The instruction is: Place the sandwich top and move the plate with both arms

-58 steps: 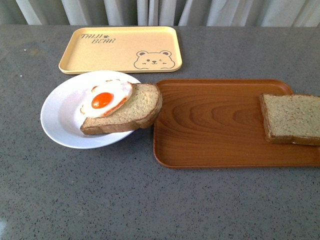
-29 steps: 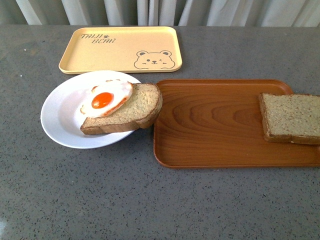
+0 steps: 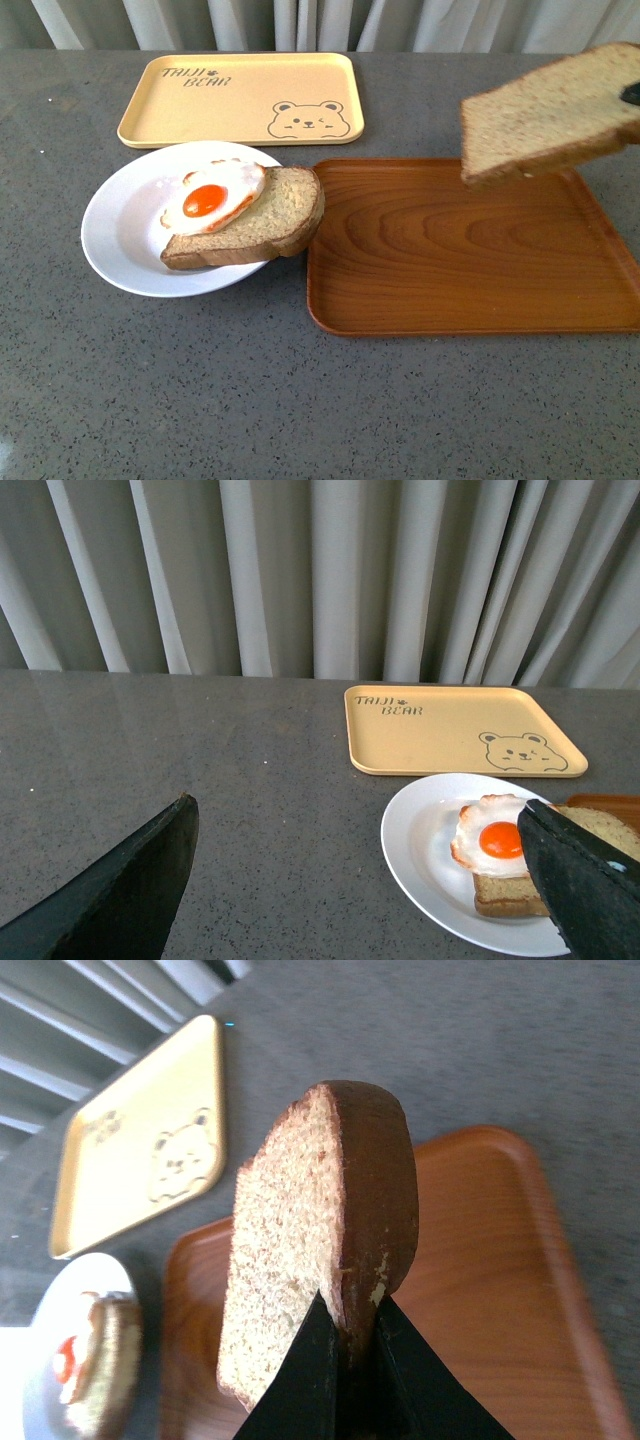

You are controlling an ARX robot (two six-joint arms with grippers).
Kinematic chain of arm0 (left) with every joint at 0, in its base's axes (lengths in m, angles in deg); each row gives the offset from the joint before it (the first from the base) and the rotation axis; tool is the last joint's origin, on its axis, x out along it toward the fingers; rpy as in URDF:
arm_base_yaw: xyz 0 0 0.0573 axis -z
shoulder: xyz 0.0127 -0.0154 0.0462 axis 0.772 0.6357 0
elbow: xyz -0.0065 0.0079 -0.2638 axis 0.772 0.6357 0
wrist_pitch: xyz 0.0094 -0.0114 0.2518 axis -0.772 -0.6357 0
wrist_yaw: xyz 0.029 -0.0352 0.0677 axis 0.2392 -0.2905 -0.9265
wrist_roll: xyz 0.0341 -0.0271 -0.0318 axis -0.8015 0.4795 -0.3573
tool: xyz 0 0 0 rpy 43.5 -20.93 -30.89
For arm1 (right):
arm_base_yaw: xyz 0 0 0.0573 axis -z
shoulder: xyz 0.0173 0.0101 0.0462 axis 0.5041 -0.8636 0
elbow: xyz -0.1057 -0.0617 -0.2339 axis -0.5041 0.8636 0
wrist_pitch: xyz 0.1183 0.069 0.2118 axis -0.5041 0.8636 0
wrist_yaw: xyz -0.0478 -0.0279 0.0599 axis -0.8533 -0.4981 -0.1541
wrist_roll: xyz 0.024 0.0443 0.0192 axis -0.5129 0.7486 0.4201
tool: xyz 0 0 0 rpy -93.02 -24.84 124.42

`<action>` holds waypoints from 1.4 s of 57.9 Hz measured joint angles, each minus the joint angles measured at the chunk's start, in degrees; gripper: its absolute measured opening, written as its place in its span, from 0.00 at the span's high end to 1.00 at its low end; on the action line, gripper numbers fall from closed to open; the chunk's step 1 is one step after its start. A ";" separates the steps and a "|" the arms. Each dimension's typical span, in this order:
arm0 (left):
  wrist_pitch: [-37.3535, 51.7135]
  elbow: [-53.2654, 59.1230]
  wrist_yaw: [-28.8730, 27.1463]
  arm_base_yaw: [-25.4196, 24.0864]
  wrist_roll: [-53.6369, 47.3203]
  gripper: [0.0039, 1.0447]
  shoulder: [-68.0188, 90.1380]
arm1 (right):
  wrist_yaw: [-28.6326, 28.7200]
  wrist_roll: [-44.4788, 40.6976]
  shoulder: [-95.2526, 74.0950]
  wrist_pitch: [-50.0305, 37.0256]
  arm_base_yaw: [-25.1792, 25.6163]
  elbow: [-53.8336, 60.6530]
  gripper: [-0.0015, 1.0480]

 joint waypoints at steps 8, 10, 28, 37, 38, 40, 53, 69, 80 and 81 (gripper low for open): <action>0.00 0.00 0.00 0.00 0.00 0.08 0.00 | -4.39 6.49 -1.73 -3.87 -10.12 -2.71 0.97; 0.00 0.00 0.00 0.00 0.00 0.08 0.00 | -5.42 7.82 -2.40 -4.70 -12.02 -3.39 0.97; 0.00 0.00 0.00 0.00 0.00 0.08 0.00 | -15.10 16.31 -12.28 -7.39 -28.50 -8.22 0.97; 0.00 0.00 0.00 0.00 0.02 0.08 0.00 | -19.19 19.10 -16.06 -8.22 -32.04 -8.59 0.97; 0.00 0.00 0.00 0.00 0.00 0.08 0.00 | -19.63 19.39 -16.39 -8.46 -32.35 -8.59 0.97; 0.00 0.00 0.00 0.00 0.00 0.08 0.00 | -20.39 19.89 -16.98 -9.03 -32.70 -8.59 0.97; 0.00 0.00 0.00 0.00 0.00 0.08 0.00 | -22.23 21.64 -19.63 -10.05 -34.03 -8.90 0.97; 0.00 0.00 0.00 0.00 0.00 0.08 0.00 | -23.21 22.86 -22.23 -11.04 -34.80 -9.03 0.91; 0.00 0.00 0.00 0.00 0.00 0.08 0.00 | -22.93 23.52 -22.25 -11.37 -34.86 -9.03 0.58; 0.00 0.00 0.00 0.00 0.00 0.08 0.00 | -22.88 23.52 -22.21 -11.37 -34.86 -9.01 0.55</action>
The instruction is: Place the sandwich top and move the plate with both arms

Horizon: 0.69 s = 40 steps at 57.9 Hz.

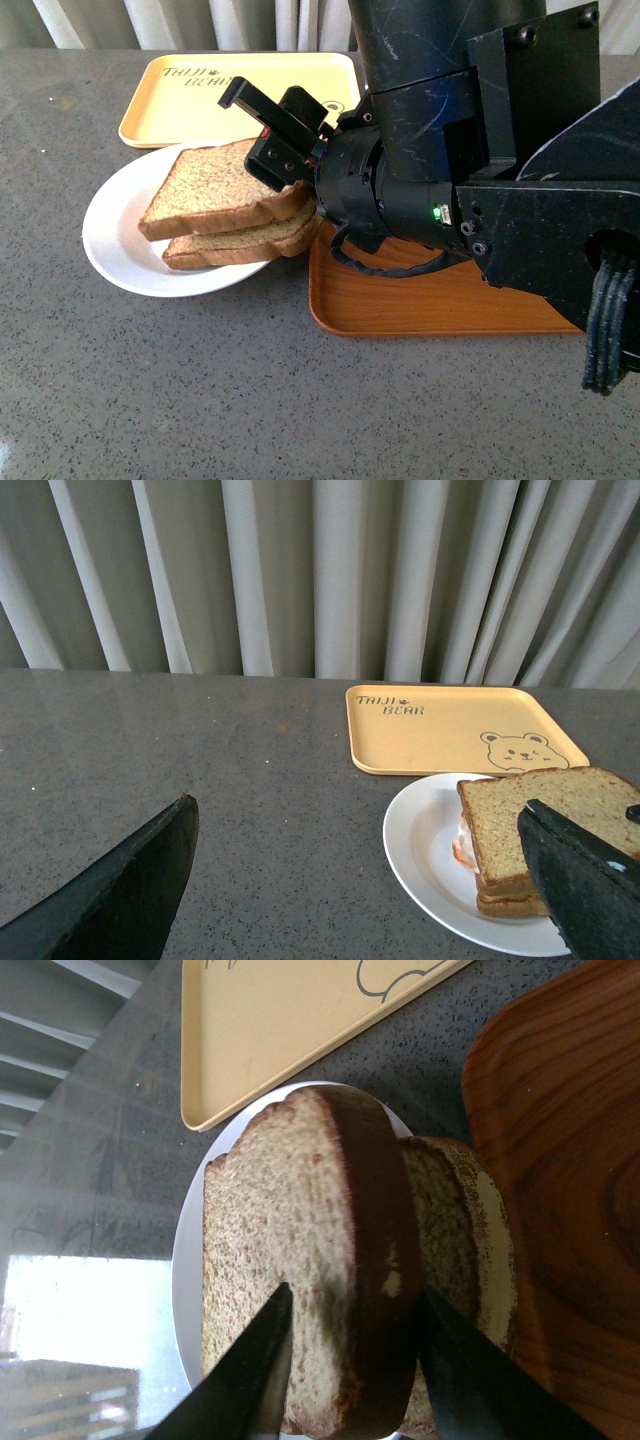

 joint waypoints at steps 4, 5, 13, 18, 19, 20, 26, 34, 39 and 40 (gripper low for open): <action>0.00 0.00 0.00 0.00 0.00 0.08 0.00 | 0.13 0.07 0.35 -0.22 0.00 0.50 0.45; 0.00 0.00 0.00 0.00 0.00 0.08 0.00 | 0.17 0.11 0.63 -0.26 0.00 0.79 0.42; 0.00 0.00 0.00 0.00 0.00 0.08 0.00 | 0.74 0.55 3.39 -0.94 0.68 3.41 0.22; 0.00 0.00 0.00 0.00 0.00 0.08 0.00 | 1.20 0.81 6.03 -1.66 1.84 5.51 0.09; 0.00 0.00 0.00 0.00 0.00 0.08 0.00 | 1.25 0.83 6.36 -1.77 2.01 5.79 0.08; 0.00 0.00 0.00 0.00 0.00 0.08 0.00 | 1.36 0.83 7.10 -1.90 2.43 6.36 0.07; 0.00 0.00 0.00 0.00 0.00 0.08 0.00 | 2.19 0.26 10.78 -1.95 4.72 9.16 0.09; 0.00 0.00 0.00 0.00 0.00 0.08 0.00 | 4.31 -2.54 18.05 -0.83 9.66 13.33 0.09; 0.00 0.00 0.00 0.00 0.00 0.08 0.00 | 5.55 -3.87 23.50 -0.44 13.81 15.63 0.09; 0.00 0.00 0.00 0.00 0.00 0.08 0.00 | 5.66 -4.24 24.52 -0.37 14.53 16.06 0.09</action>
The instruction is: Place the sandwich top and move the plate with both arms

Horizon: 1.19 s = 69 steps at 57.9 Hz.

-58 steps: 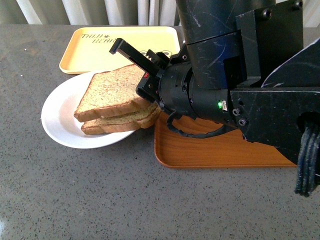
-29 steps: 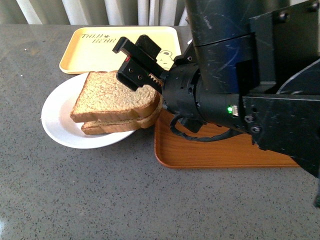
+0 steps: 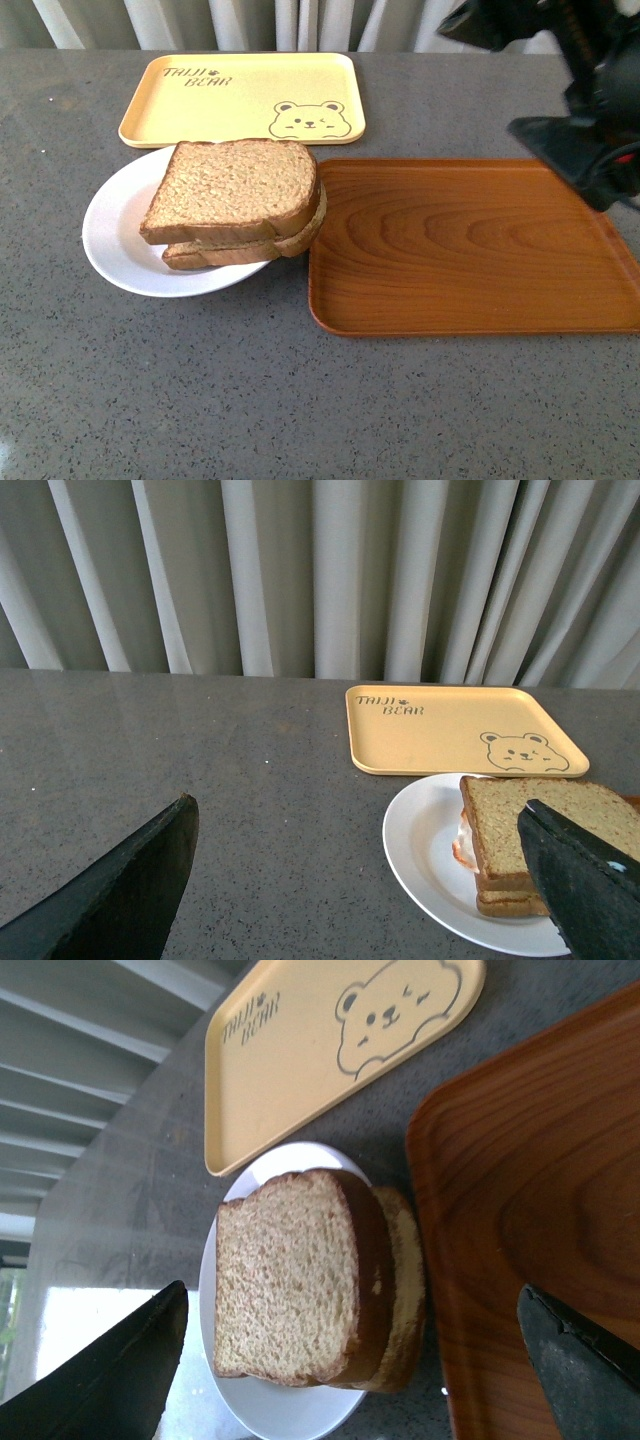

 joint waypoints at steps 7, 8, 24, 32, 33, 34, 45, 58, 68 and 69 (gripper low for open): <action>0.00 0.00 0.13 0.00 0.00 0.08 0.00 | -14.45 -15.78 1.11 -16.44 0.96 5.88 0.22; 0.00 0.00 0.09 0.00 -0.02 0.08 0.00 | -16.52 -19.69 1.14 -19.65 1.20 7.48 0.25; 0.00 0.00 0.00 0.00 0.00 0.08 0.00 | -12.66 -46.99 14.38 -28.26 10.12 25.14 0.88; 0.00 0.00 0.00 0.00 0.00 0.08 0.00 | -10.29 -47.95 20.61 -25.42 12.07 27.78 0.98; 0.00 0.00 0.00 0.00 0.00 0.08 0.00 | -9.97 -47.98 21.59 -24.87 12.37 28.17 0.98; 0.00 0.00 0.00 0.00 0.00 0.08 0.00 | -9.88 -48.00 22.08 -24.57 12.55 28.37 0.98; 0.00 0.00 0.00 0.00 0.00 0.08 0.00 | -7.72 -48.13 30.18 -19.02 14.93 31.28 0.98; 0.00 0.00 0.00 0.00 0.00 0.08 0.00 | -1.81 -48.24 40.87 -10.64 19.45 33.55 0.98; 0.00 0.00 0.00 0.00 0.00 0.08 0.00 | -1.20 -48.24 49.05 -3.74 21.57 33.88 0.98; 0.00 0.00 0.00 0.00 0.00 0.08 0.00 | -1.20 -48.24 49.88 -2.99 21.57 33.88 0.98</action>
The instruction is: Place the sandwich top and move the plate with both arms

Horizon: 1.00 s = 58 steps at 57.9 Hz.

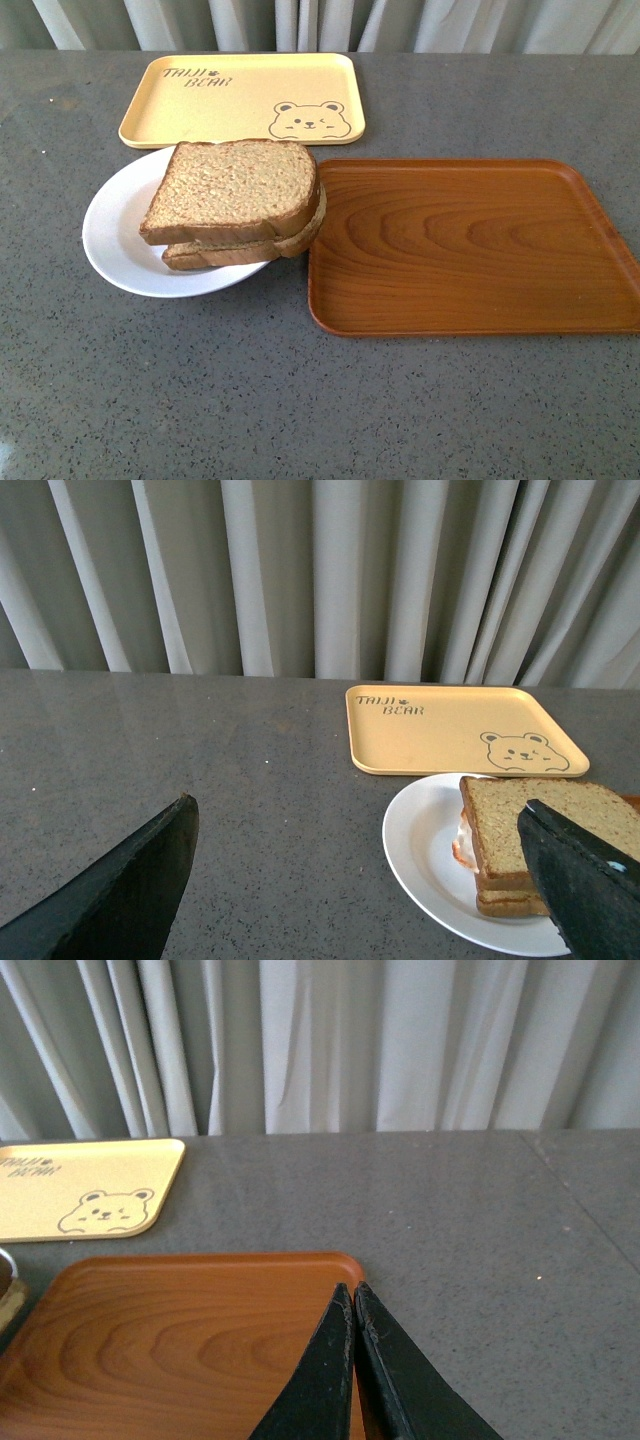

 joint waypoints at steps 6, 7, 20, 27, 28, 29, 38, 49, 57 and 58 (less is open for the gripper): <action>0.00 0.00 0.00 0.00 0.00 0.08 0.00 | 0.00 0.00 4.39 3.89 0.02 0.02 0.98; 0.00 0.00 0.00 0.00 0.00 0.08 0.00 | 0.00 0.00 5.14 4.59 0.02 0.02 0.98; 0.00 0.00 0.00 0.00 0.00 0.08 0.00 | 0.00 0.00 12.52 11.52 0.04 0.04 0.98; 0.00 0.00 0.00 0.00 0.00 0.08 0.00 | 0.02 0.00 15.98 14.75 0.02 0.04 0.98; 0.00 0.00 0.00 0.00 0.00 0.08 0.00 | 0.00 0.00 16.55 15.32 0.04 0.04 0.98; 0.00 0.00 0.00 0.00 0.00 0.08 0.00 | 0.02 0.00 17.09 15.85 0.04 0.04 0.98; 0.00 0.00 0.00 0.00 0.00 0.08 0.00 | 0.00 0.00 20.55 19.21 0.02 0.07 0.98; 0.00 0.00 0.00 0.00 0.00 0.08 0.00 | 0.02 0.00 24.11 22.73 0.04 0.07 0.98; 0.00 0.00 0.00 0.00 0.00 0.08 0.00 | 0.02 0.00 26.53 25.16 0.04 0.07 0.98; 0.00 0.00 0.00 0.00 0.00 0.08 0.00 | 0.00 0.00 26.86 25.46 0.04 0.07 0.98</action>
